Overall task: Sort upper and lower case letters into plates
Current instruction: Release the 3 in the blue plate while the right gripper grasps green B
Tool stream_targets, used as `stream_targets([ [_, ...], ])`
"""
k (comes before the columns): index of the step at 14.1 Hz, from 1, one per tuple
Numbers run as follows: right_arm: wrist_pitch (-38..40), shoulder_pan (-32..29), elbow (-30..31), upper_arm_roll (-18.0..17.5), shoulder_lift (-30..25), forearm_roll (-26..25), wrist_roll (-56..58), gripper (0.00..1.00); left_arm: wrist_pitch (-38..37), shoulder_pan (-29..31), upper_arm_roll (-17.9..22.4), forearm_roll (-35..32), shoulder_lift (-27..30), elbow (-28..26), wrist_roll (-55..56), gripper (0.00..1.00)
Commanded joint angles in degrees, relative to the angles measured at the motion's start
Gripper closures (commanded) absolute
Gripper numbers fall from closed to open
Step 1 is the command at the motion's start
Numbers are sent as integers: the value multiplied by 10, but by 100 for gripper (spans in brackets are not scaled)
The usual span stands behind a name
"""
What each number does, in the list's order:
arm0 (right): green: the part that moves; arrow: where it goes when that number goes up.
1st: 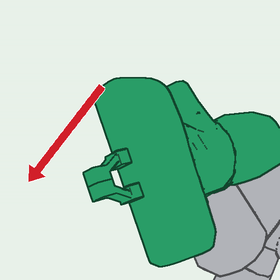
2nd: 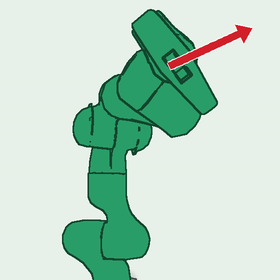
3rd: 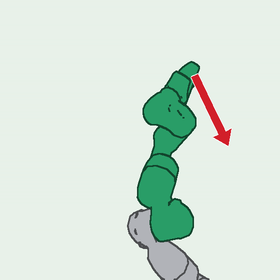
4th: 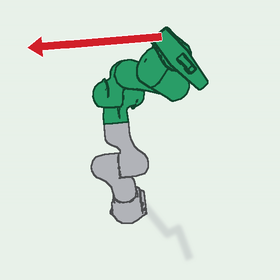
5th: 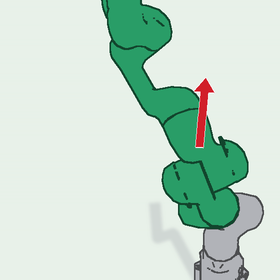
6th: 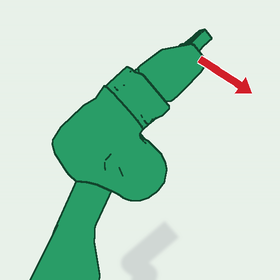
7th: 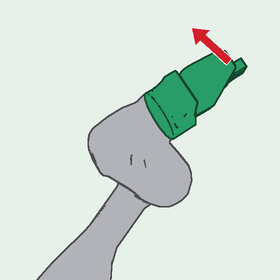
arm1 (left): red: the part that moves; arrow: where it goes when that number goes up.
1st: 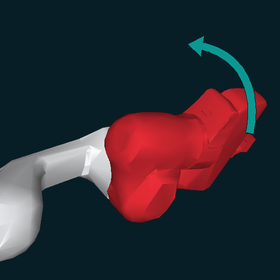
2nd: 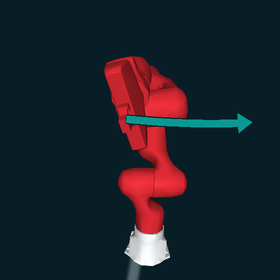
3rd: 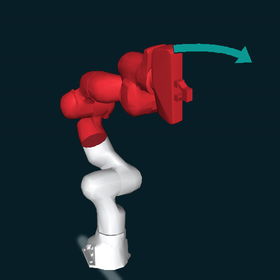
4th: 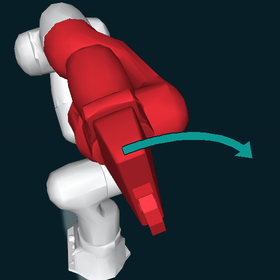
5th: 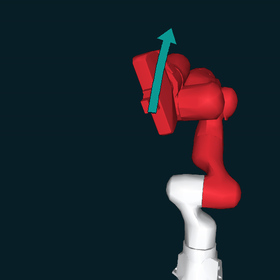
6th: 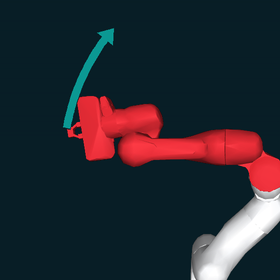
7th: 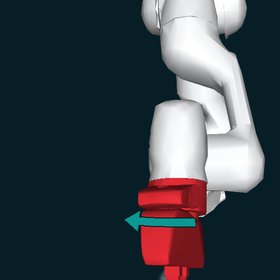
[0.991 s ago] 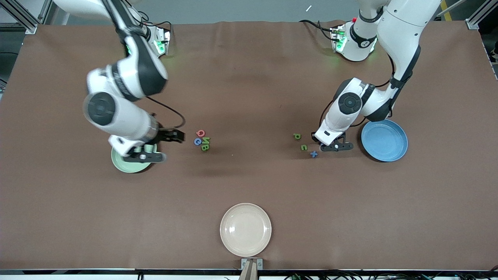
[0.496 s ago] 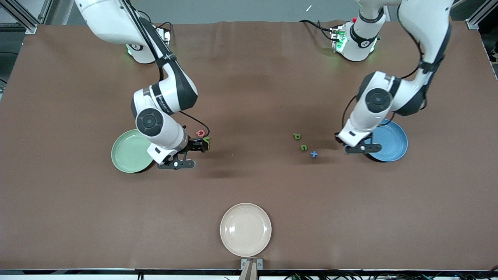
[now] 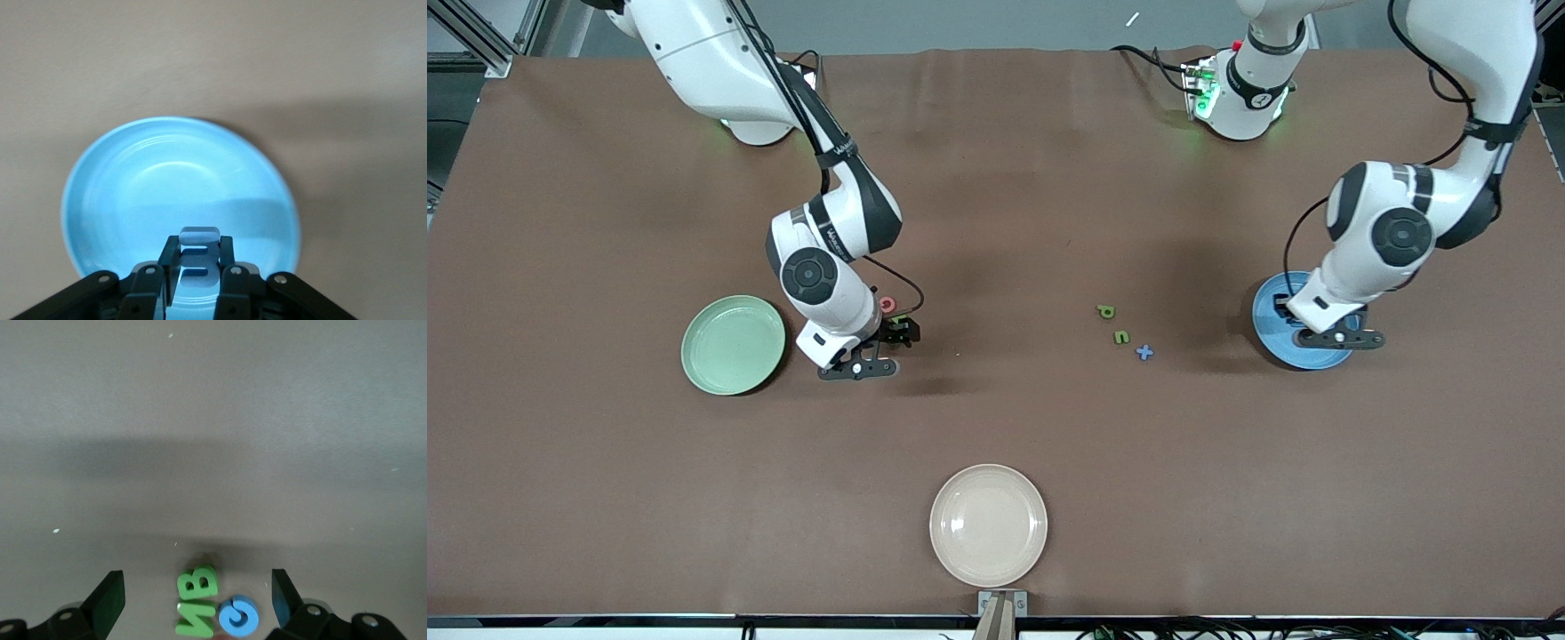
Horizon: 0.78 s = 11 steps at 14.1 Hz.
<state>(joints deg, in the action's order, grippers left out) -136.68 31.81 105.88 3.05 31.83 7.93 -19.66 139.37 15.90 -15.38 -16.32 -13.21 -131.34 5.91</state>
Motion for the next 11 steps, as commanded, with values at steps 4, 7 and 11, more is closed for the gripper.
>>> stream_targets([
  [4,-35,18,8,6,28,-2,4,3,20,63,-5,-44,-37,2,-54,90],
  [7,-38,25,9,6,36,-2,4,3,37,88,-5,-78,-56,2,-55,90],
  [11,-38,33,23,6,39,-2,4,5,49,101,-5,-97,-74,2,-55,88],
])
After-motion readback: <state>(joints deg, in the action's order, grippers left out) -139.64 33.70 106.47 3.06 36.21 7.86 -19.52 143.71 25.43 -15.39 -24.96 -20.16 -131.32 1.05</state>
